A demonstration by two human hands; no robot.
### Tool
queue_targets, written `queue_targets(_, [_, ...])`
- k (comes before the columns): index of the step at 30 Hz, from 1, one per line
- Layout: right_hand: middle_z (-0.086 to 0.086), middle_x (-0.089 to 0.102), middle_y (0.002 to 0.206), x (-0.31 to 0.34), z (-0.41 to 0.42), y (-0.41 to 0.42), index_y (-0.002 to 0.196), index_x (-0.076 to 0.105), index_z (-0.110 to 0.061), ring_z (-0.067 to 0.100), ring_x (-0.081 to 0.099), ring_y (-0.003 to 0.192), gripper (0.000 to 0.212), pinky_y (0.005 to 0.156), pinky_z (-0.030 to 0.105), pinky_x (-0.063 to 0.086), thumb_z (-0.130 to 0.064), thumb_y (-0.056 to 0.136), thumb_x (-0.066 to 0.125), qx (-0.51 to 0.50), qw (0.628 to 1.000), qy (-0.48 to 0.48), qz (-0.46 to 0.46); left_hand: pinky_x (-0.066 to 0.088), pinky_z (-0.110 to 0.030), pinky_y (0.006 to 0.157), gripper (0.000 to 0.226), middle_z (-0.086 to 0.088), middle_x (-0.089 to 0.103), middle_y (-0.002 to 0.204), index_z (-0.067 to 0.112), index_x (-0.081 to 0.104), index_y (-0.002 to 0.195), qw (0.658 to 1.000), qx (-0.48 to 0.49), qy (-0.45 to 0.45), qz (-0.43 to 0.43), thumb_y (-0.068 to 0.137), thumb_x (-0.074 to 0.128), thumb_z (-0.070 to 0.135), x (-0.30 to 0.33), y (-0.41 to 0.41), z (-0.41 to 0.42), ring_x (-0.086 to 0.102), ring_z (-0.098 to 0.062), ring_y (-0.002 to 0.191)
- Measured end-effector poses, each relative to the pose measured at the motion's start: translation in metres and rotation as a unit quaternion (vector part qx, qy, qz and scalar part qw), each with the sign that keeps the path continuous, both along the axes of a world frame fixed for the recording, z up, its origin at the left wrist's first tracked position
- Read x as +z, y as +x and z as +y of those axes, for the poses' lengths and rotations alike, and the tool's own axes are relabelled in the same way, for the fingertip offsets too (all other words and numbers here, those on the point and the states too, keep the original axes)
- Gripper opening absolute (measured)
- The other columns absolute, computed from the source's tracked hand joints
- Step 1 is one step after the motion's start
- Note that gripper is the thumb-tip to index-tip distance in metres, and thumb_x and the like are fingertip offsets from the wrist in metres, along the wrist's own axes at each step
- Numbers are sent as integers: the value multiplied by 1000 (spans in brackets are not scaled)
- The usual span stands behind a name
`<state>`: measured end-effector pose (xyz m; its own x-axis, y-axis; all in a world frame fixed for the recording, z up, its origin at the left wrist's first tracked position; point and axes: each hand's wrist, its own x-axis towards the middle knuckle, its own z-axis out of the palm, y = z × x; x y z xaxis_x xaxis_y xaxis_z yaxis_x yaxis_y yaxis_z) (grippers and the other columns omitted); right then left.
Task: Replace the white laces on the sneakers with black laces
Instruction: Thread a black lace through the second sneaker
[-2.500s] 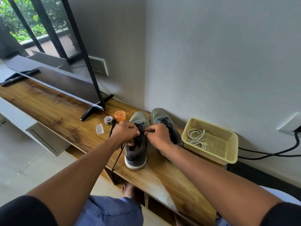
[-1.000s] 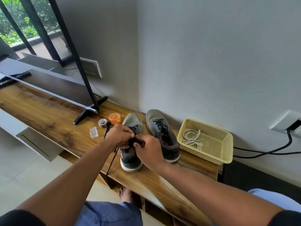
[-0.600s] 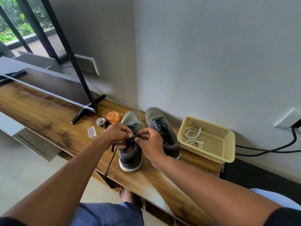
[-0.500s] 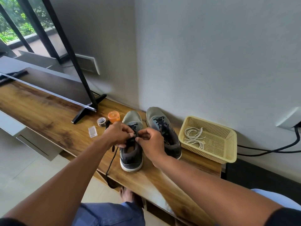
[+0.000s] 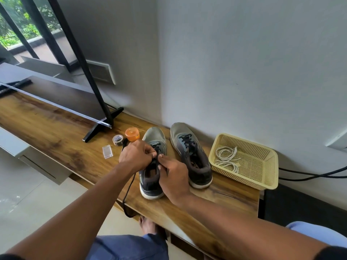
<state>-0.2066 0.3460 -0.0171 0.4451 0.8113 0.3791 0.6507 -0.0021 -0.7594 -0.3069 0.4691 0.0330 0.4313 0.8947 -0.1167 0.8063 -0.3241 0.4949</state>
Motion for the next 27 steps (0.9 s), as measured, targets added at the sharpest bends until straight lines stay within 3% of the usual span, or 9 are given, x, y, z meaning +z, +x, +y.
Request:
queue_targets(2, [8,73,128,2,-1,-1,127,74,-8,17,67,121,37,106,8,39,1,92,65,10,1000,-7,-3,55,-27,58,18,14,70,73,33,76,75,999,-16,13,24,93,74,31,-2,1,1,68,-9,71])
queue_targets(5, [10,72,130,5,0,2,127,73,-6,22,67,121,36,107,19,45,0,92,65,34,999,-9,-32,52,-28,55,20,11,69,71,29,75,72,999,-27,26,39,92,72,27,-5,1,2,67,-12,69])
queue_targets(10, [10,73,126,7,3,6,126,74,-6,22,68,116,36,103,23,49,-2,92,64,49,997,-7,-52,61,-37,73,13,11,73,82,30,78,82,999,-31,-13,-1,94,74,30,-6,-6,4,68,-12,81])
queue_targets(15, [-1,78,99,16,15,17,107,78,-13,12,72,93,19,88,30,57,-7,90,70,1,997,-36,74,58,-33,72,13,9,71,89,31,77,84,998,-57,-36,-18,96,73,31,-2,-7,7,68,-12,84])
queue_targets(18, [-5,75,99,21,28,24,111,75,-15,7,70,93,20,91,30,58,-7,92,73,-9,986,-79,145,54,-30,72,11,10,69,92,33,75,86,998,-60,-27,-13,97,73,32,0,-7,6,65,-10,87])
queue_targets(21, [-3,78,105,21,35,24,112,78,-15,10,71,100,21,96,31,56,-9,94,71,2,984,-107,140,47,-25,65,12,10,69,91,34,74,86,998,-66,-13,-3,98,71,33,0,-6,7,64,-8,86])
queue_targets(27, [-6,74,92,22,44,32,94,77,-17,12,69,92,4,88,33,56,-18,94,73,4,982,-128,137,45,-19,61,8,11,69,86,35,72,86,995,-96,-14,11,94,74,34,4,-9,11,67,-8,81])
